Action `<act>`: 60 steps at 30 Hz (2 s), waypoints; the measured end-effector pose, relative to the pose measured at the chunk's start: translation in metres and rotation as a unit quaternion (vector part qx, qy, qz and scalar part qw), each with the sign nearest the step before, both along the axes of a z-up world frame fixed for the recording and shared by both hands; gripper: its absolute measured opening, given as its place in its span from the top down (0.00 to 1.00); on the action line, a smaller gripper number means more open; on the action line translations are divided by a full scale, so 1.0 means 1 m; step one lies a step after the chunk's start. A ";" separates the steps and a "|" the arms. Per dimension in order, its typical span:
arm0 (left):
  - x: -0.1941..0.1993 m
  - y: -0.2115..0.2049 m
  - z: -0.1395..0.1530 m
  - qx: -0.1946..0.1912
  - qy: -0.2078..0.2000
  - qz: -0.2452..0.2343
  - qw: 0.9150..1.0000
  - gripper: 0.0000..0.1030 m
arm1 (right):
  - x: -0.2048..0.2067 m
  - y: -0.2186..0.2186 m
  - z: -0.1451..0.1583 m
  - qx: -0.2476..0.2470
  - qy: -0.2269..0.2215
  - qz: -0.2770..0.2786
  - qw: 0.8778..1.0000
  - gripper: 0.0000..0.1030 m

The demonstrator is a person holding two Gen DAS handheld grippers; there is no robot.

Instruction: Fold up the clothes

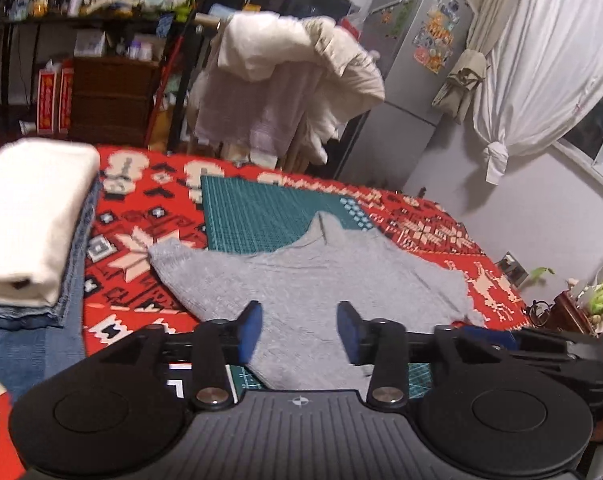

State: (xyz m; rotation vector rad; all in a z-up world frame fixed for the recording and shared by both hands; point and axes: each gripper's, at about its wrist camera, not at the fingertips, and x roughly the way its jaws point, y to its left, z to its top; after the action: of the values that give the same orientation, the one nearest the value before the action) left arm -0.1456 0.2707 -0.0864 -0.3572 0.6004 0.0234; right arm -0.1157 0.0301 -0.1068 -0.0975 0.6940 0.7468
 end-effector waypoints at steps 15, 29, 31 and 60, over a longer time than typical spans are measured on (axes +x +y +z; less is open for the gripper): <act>-0.036 -0.047 0.036 0.079 -0.039 0.071 0.994 0.04 | -0.021 -0.027 0.060 0.007 -0.064 -0.022 0.998 0.00; -0.025 -0.069 0.041 0.126 -0.047 0.105 0.985 0.00 | 0.000 -0.055 0.069 0.043 -0.053 -0.050 0.996 0.00; -0.026 -0.071 0.040 0.119 -0.033 0.111 0.986 0.00 | 0.004 -0.058 0.064 0.044 -0.046 -0.051 0.997 0.00; 0.138 0.063 -0.006 0.069 0.019 -0.004 0.997 0.57 | 0.139 0.094 -0.001 -0.031 -0.008 0.130 0.991 0.58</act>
State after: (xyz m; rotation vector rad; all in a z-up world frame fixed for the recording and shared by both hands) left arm -0.0075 0.3337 -0.0921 -0.2205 0.6334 0.0642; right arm 0.0228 0.1242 -0.1076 -0.2540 0.6963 0.9720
